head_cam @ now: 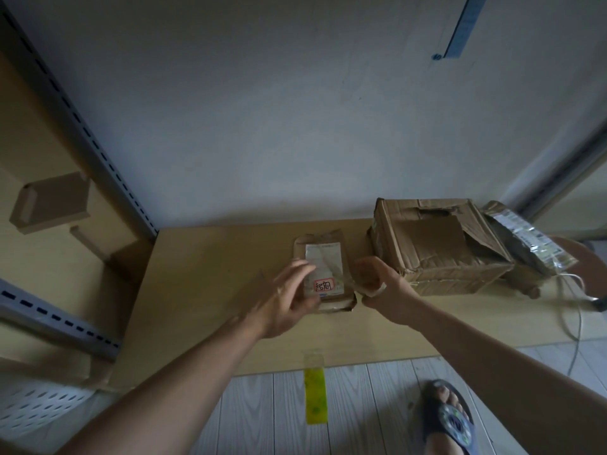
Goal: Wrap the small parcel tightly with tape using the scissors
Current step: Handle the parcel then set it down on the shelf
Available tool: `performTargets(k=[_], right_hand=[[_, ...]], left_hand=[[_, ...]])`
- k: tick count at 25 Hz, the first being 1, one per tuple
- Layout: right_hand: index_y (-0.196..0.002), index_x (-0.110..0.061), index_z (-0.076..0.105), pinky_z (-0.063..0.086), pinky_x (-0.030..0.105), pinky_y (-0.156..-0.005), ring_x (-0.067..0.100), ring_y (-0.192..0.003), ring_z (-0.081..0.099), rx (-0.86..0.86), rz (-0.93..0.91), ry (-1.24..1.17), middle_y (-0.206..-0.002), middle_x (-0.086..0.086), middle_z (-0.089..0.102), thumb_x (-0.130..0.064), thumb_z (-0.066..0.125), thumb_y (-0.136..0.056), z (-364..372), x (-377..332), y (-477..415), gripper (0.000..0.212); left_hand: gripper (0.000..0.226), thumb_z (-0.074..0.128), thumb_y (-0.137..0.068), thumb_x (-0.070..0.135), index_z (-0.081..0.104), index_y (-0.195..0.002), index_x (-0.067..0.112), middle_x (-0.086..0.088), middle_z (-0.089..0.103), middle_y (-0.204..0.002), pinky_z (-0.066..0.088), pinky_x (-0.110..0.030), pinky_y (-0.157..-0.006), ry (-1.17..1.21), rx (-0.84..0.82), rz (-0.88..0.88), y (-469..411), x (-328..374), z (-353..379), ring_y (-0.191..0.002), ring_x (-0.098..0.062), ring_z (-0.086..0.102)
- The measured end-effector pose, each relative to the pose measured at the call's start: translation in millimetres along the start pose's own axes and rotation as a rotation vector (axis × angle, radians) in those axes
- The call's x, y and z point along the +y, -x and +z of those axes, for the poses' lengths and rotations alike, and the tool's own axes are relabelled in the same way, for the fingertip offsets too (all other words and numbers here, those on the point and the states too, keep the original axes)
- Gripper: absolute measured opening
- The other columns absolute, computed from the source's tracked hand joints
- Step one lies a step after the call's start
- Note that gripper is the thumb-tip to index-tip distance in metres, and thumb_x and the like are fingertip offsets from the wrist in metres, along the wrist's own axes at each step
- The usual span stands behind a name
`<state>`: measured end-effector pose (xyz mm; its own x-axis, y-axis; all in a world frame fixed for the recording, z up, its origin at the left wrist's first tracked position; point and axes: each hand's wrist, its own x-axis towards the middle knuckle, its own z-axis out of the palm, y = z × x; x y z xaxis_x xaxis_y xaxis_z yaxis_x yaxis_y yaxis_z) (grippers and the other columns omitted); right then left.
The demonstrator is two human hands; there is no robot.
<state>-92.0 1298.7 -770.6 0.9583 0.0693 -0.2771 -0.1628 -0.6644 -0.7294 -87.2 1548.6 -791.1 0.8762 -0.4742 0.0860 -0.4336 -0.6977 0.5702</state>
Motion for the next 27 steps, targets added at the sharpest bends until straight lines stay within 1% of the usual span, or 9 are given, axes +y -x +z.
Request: performTargets(k=[2,4,7,11,13,16,19,23,27], right_hand=[[-0.121,-0.033,0.051,0.055,0.036,-0.085,0.020,-0.099,0.062,-0.031,-0.014,-0.006,-0.105,-0.015,0.062,0.006,0.074,-0.075,-7.9,-1.2,-0.6,0.065],[-0.115,-0.033,0.055,0.056,0.034,-0.071,0.024,-0.094,0.064,-0.033,0.023,-0.057,-0.102,-0.010,0.064,0.013,0.061,-0.082,-10.7,-1.1,-1.4,0.057],[-0.105,-0.031,0.060,0.057,0.035,-0.061,0.023,-0.077,0.072,0.039,0.083,-0.161,-0.095,-0.001,0.068,0.012,0.043,-0.092,-11.8,-6.0,4.3,0.049],[-0.102,-0.019,0.063,0.056,0.028,-0.052,0.008,-0.056,0.066,0.220,-0.095,-0.007,-0.082,-0.003,0.071,-0.012,0.047,-0.102,-18.2,-26.5,18.4,0.018],[-0.097,-0.016,0.066,0.056,0.039,-0.060,0.015,-0.062,0.066,0.290,-0.155,-0.004,-0.078,-0.004,0.071,-0.020,0.045,-0.104,-17.0,-32.9,20.4,0.022],[-0.091,-0.012,0.065,0.051,0.042,-0.064,0.024,-0.072,0.064,0.365,-0.178,-0.020,-0.078,0.003,0.069,-0.025,0.043,-0.104,-15.7,-36.2,19.6,0.028],[-0.089,-0.009,0.061,0.047,0.039,-0.058,0.022,-0.069,0.055,0.422,-0.438,0.214,-0.080,0.002,0.063,-0.018,0.051,-0.100,-9.1,-41.7,25.1,0.017],[-0.099,-0.014,0.060,0.050,0.029,-0.068,0.016,-0.079,0.057,0.212,-0.825,0.527,-0.089,0.001,0.064,-0.023,0.044,-0.100,23.9,-58.6,35.1,0.018],[-0.095,-0.011,0.059,0.052,0.041,-0.060,0.026,-0.073,0.059,0.051,-0.708,0.495,-0.085,0.006,0.064,-0.027,0.038,-0.097,66.3,-60.9,44.1,0.026]], left_hand=[[0.049,0.042,-0.102,0.041,0.052,-0.139,0.012,-0.005,0.053,-0.141,0.034,-0.025,-0.107,-0.007,0.233,-0.098,12.1,-12.7,2.9,-0.131,-0.019,0.046],[0.036,0.051,-0.099,0.021,0.058,-0.132,0.010,-0.010,0.061,-0.126,0.038,-0.025,-0.097,0.008,0.314,-0.222,16.2,-28.0,9.0,-0.119,-0.026,0.054],[0.032,0.057,-0.092,0.014,0.063,-0.123,0.010,-0.010,0.065,-0.116,0.047,-0.036,-0.090,-0.018,0.253,-0.465,17.6,-36.6,11.8,-0.110,-0.029,0.059],[0.043,0.066,-0.085,0.038,0.060,-0.125,0.022,-0.006,0.060,-0.117,0.044,-0.033,-0.089,-0.097,0.091,-0.557,25.4,-29.4,14.3,-0.114,-0.025,0.056],[0.054,0.070,-0.076,0.052,0.059,-0.124,0.030,-0.004,0.056,-0.117,0.045,-0.034,-0.090,-0.188,0.002,-0.538,30.4,-25.6,19.2,-0.115,-0.024,0.053],[0.053,0.073,-0.071,0.057,0.062,-0.116,0.032,-0.002,0.052,-0.116,0.050,-0.035,-0.090,-0.246,-0.034,-0.502,35.2,-27.3,21.3,-0.113,-0.023,0.052],[0.056,0.077,-0.072,0.052,0.061,-0.118,0.025,-0.004,0.052,-0.116,0.048,-0.033,-0.089,-0.235,-0.090,-0.521,33.4,-31.3,19.0,-0.112,-0.024,0.053],[0.051,0.081,-0.059,0.043,0.056,-0.098,0.023,-0.003,0.067,-0.101,0.045,-0.028,-0.069,-0.162,-0.237,-0.569,36.2,-28.5,7.7,-0.091,-0.022,0.062],[0.027,0.083,-0.073,0.029,0.060,-0.083,0.018,0.003,0.062,-0.076,0.045,-0.027,-0.066,0.278,-0.225,-0.669,42.4,-18.4,-1.6,-0.073,-0.016,0.059]])
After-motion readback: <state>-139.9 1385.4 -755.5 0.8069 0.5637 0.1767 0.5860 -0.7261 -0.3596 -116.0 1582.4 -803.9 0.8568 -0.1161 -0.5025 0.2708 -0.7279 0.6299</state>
